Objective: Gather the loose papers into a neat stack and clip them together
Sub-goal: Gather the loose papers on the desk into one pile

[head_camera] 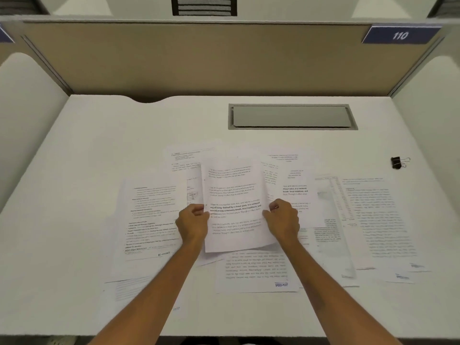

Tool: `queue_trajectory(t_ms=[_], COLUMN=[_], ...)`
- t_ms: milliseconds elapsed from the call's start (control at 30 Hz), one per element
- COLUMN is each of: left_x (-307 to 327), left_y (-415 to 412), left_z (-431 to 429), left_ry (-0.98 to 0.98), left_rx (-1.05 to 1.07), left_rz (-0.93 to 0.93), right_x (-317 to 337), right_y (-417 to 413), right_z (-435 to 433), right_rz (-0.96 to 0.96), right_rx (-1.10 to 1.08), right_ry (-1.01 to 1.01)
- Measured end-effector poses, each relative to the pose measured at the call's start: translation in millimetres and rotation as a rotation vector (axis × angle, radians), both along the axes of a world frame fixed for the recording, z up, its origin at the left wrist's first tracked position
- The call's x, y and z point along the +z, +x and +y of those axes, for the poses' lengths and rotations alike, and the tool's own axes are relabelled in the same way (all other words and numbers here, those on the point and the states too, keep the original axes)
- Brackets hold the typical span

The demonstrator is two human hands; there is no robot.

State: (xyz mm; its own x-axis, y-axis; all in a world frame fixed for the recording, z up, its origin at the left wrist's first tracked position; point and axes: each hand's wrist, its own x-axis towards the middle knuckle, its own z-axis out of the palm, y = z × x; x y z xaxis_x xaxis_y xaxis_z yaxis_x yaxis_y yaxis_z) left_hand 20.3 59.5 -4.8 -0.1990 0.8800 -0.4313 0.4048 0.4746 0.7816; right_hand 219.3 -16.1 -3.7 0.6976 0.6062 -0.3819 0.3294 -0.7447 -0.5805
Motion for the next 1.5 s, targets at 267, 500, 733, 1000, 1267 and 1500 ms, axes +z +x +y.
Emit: queue_trajectory(t_ms=[267,500,733,1000,1267,1500], left_x=[0,-3,1,-6,-8,-7], left_y=[21,32,38,36,32,28], left_z=[48,64,65,64,64,61], left_ry=[0.225,0.044,-0.118,-0.121,-0.124,-0.120], left_rx=[-0.461,-0.558,-0.594,-0.576,-0.550,-0.532], left_rz=[0.289,0.493,0.406,0.329,0.291,0.221], right_x=[0,-1,-1,-3,-8,-11], right_y=[-6,-5,7,15,27,43], right_z=[-1,11,19,21,16,6], right_rz=[-0.090,-0.068,0.022,0.204,0.338,0.415], right_rx=[-0.137,-0.194,-0.238,-0.267,-0.222,-0.183], right_ry=[-0.009,-0.123,-0.192,-0.093,0.173,0.312])
